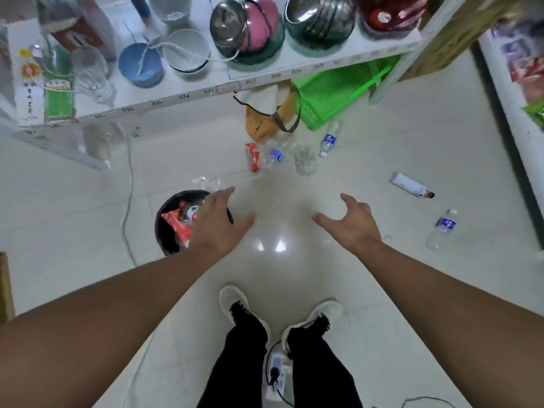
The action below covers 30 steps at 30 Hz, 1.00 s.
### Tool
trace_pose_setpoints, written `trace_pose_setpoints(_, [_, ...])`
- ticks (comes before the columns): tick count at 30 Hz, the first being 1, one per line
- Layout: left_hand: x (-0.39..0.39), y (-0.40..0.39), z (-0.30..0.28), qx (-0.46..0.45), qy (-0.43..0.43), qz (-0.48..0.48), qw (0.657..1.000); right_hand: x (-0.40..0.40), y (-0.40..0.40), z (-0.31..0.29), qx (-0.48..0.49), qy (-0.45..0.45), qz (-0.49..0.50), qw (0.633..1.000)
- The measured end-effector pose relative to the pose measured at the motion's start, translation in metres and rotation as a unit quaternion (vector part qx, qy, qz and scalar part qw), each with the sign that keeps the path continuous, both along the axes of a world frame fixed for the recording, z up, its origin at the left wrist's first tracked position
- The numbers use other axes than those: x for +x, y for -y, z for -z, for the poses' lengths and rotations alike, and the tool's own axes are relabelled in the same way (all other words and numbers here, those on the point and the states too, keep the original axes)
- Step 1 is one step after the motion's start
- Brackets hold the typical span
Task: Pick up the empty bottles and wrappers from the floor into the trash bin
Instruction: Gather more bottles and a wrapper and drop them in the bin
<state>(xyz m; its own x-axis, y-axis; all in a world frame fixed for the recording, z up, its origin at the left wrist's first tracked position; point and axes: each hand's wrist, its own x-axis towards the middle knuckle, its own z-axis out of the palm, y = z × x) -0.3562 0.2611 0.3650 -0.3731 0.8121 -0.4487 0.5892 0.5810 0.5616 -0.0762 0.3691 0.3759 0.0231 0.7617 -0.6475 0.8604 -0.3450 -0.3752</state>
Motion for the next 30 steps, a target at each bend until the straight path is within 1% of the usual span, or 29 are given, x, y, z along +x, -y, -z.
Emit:
trace_pose_setpoints(3, [0.046, -0.025, -0.011, -0.017, -0.007, 0.009, 1.0, 0.066, 0.001, -0.013, -0.005, 0.006, 0.032, 0.999])
trace_pose_setpoints(7, [0.107, -0.054, -0.028, -0.013, -0.008, 0.03, 0.999, 0.144, -0.005, -0.035, -0.004, 0.011, 0.065, 0.998])
trace_pose_setpoints(15, [0.211, -0.111, -0.039, -0.028, -0.017, 0.097, 0.995, 0.261, -0.012, -0.042, -0.014, -0.013, 0.166, 0.986])
trace_pose_setpoints(23, [0.299, -0.145, -0.014, -0.034, -0.018, 0.17, 0.985, 0.346, 0.0, -0.026, -0.028, -0.018, 0.223, 0.974])
trace_pose_setpoints(30, [0.341, -0.164, 0.03, -0.077, 0.012, 0.213, 0.974, 0.373, 0.006, 0.004, -0.05, -0.012, 0.28, 0.959])
